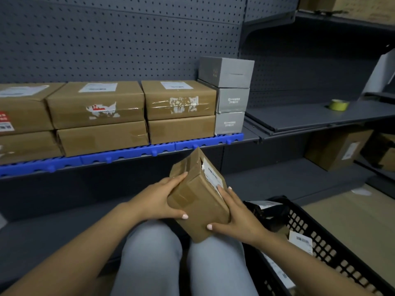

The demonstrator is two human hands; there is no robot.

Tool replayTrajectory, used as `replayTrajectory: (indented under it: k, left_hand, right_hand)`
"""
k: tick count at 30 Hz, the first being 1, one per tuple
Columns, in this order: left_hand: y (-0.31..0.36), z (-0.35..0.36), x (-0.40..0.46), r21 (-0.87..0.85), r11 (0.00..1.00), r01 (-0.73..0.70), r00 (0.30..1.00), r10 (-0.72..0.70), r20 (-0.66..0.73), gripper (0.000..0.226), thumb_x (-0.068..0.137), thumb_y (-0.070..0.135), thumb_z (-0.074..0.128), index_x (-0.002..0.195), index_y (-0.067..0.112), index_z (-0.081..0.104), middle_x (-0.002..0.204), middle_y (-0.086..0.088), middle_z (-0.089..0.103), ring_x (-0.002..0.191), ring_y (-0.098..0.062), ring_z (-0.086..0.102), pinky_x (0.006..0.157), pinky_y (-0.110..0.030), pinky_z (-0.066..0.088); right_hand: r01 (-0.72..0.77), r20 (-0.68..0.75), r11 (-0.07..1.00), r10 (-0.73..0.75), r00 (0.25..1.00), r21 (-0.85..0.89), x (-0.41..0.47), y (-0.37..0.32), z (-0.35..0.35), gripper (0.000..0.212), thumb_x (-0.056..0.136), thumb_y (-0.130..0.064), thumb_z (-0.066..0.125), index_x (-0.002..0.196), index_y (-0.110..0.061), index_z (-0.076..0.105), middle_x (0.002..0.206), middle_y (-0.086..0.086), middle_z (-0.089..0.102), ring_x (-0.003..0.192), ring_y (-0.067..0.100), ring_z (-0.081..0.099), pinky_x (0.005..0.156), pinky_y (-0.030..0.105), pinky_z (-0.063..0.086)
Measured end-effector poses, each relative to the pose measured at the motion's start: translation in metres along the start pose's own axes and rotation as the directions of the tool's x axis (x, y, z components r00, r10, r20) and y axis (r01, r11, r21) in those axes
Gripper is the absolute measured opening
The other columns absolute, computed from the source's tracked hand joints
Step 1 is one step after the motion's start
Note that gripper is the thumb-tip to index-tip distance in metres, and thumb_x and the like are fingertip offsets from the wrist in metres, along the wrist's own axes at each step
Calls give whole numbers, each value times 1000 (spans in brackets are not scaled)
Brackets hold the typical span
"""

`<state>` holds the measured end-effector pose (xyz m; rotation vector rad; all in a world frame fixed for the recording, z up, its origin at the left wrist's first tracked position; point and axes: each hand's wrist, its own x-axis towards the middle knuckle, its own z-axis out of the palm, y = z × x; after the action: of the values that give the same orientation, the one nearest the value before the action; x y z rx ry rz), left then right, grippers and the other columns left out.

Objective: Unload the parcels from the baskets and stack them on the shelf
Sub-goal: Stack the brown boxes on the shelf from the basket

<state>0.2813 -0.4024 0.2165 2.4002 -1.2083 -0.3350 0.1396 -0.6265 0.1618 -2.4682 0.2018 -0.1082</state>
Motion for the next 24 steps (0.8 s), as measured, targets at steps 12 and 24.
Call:
replayTrajectory:
  k: [12,24]
  left_hand:
    - [31,-25,-36,-91,985,-147,936,108,-336,113,63,61,78,148,48,4,154,21,20,136,0,30,109,-32,36]
    - [93,-144,-13,-43,941,-337,734,233,-638,108,72,54,74,144,56,-6,152,18,25,132,-2,36,106,-35,40]
  right_hand:
    - [256,-355,966,-233,905,20,-27,-58,-42,87,76,-31,78,136,-59,23,154,-21,10,133,-13,12,96,4,20]
    - [511,-631,854,-452,631,-99,9,-146,-163,73,77,-24,79,132,-52,39,155,-16,16,136,-13,15,102,9,26]
